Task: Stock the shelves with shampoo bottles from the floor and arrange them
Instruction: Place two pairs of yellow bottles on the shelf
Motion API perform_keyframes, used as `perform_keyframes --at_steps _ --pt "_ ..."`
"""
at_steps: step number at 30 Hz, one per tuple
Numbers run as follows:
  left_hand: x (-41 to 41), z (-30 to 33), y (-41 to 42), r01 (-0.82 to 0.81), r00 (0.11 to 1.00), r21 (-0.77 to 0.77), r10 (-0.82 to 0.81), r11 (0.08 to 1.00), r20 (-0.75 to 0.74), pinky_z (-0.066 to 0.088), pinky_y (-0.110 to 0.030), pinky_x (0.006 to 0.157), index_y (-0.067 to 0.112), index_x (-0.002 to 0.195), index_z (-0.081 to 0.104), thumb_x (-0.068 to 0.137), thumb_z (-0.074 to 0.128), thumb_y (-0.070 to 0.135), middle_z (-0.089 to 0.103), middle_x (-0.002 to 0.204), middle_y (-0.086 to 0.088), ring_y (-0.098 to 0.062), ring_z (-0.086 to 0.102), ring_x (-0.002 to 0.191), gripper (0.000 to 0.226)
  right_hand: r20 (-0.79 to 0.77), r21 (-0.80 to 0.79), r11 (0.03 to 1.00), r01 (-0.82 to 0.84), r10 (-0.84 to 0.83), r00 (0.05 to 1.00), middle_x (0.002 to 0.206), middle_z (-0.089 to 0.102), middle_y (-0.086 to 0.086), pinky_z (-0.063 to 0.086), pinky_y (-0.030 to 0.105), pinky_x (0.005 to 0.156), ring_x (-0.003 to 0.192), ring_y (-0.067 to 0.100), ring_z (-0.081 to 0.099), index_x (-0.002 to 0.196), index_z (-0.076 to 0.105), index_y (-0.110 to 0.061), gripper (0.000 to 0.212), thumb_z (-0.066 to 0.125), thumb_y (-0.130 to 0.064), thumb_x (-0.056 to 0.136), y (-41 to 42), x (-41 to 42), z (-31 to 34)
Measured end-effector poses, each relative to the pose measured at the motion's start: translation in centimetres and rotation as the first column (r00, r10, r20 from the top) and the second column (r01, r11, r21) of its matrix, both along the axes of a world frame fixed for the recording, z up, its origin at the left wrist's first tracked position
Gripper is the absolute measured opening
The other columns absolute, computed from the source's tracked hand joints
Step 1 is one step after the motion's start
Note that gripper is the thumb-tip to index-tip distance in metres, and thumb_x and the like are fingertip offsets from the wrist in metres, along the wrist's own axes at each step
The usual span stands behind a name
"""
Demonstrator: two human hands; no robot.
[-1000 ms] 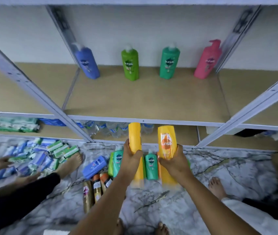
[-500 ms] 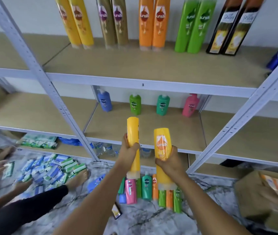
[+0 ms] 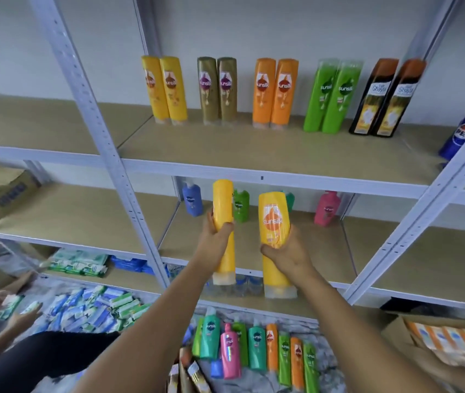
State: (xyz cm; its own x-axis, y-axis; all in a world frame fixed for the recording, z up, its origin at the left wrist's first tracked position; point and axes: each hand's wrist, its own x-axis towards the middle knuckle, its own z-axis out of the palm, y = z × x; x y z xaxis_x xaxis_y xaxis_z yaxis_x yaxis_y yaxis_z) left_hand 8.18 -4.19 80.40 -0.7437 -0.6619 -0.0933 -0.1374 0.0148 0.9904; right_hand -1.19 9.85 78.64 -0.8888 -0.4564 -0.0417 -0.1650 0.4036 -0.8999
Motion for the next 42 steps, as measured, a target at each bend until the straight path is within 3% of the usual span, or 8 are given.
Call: perform_keyframes --at_steps 5,10,20,24,27,29,32,42 --pt "-1.6 2.1 -5.7 -0.012 0.998 -0.047 0.008 0.999 -0.067 0.042 -0.026 0.071 0.032 0.128 0.035 0.094 0.052 0.024 0.055 0.098 0.009 -0.013 0.055 0.089 0.039 -0.071 -0.030 0.999 0.013 -0.015 0.997 0.095 0.054 -0.003 0.041 0.027 0.069 0.089 0.019 0.055 0.112 0.041 -0.017 0.056 0.079 -0.017 0.071 -5.9 -1.2 2.8" --pt "-3.6 4.4 -12.3 -0.013 0.996 -0.111 0.003 0.994 -0.094 0.036 -0.034 0.087 0.027 0.147 0.019 0.094 0.053 0.027 0.045 0.128 0.000 -0.019 0.049 0.109 0.063 -0.116 -0.033 0.999 0.009 -0.013 0.993 0.103 0.053 -0.003 0.039 0.028 0.075 0.093 0.020 0.053 0.119 0.038 -0.017 0.062 0.078 -0.023 0.073 -12.9 -2.9 5.6" --pt "-7.5 8.7 -24.2 -0.051 0.981 -0.263 -0.001 0.963 -0.193 0.045 -0.025 0.079 0.031 0.123 0.035 0.080 0.071 0.016 0.056 0.112 0.007 -0.011 0.056 0.102 0.057 -0.177 -0.252 0.968 -0.011 -0.035 0.984 0.104 0.058 -0.001 0.046 0.028 0.074 0.095 0.020 0.058 0.117 0.045 -0.014 0.060 0.080 -0.016 0.069 -25.8 -7.1 10.0" --pt "-9.0 9.6 -27.7 -0.112 0.977 -0.290 0.052 0.951 -0.207 0.047 -0.032 0.088 0.022 0.130 0.037 0.078 0.074 0.019 0.056 0.121 0.005 -0.013 0.055 0.109 0.065 -0.188 -0.341 0.937 -0.080 0.016 0.982 0.104 0.056 -0.003 0.043 0.016 0.067 0.095 0.014 0.056 0.115 0.043 -0.017 0.058 0.079 -0.008 0.071 -29.9 -8.9 11.0" --pt "-9.7 10.0 -29.4 -0.152 0.970 -0.296 0.085 0.943 -0.227 0.045 -0.030 0.084 0.032 0.119 0.034 0.079 0.074 0.016 0.054 0.107 0.015 -0.008 0.054 0.100 0.058 -0.200 -0.378 0.920 -0.101 0.025 0.979 0.107 0.057 -0.002 0.048 0.021 0.075 0.100 0.015 0.058 0.116 0.043 -0.019 0.059 0.080 -0.008 0.071 -32.3 -10.0 10.7" --pt "-10.1 9.9 -30.5 -0.184 0.960 -0.297 0.106 0.937 -0.260 0.047 -0.033 0.088 0.030 0.125 0.033 0.076 0.077 0.017 0.055 0.117 0.009 -0.012 0.055 0.107 0.067 -0.200 -0.398 0.910 -0.115 0.036 0.979 0.111 0.058 -0.001 0.049 0.024 0.079 0.102 0.015 0.058 0.120 0.044 -0.017 0.063 0.081 -0.010 0.070 -33.6 -10.4 10.3" --pt "-10.4 9.5 -31.9 -0.230 0.948 -0.304 0.142 0.925 -0.285 0.045 -0.032 0.090 0.024 0.136 0.029 0.074 0.079 0.018 0.051 0.129 0.003 -0.014 0.052 0.113 0.080 -0.216 -0.416 0.898 -0.145 0.058 0.975 0.111 0.056 -0.004 0.043 0.010 0.073 0.099 0.009 0.056 0.125 0.044 -0.015 0.066 0.081 -0.009 0.071 -34.9 -10.6 10.0" --pt "-11.1 8.2 -34.4 -0.257 0.954 -0.373 0.172 0.892 -0.247 0.042 -0.043 0.102 0.029 0.146 0.012 0.079 0.074 0.036 0.033 0.148 0.000 -0.021 0.040 0.131 0.092 -0.253 -0.418 0.886 -0.203 0.101 0.962 0.112 0.053 -0.009 0.041 0.006 0.074 0.096 0.000 0.054 0.131 0.037 -0.016 0.070 0.080 -0.016 0.075 -37.4 -11.0 8.8"
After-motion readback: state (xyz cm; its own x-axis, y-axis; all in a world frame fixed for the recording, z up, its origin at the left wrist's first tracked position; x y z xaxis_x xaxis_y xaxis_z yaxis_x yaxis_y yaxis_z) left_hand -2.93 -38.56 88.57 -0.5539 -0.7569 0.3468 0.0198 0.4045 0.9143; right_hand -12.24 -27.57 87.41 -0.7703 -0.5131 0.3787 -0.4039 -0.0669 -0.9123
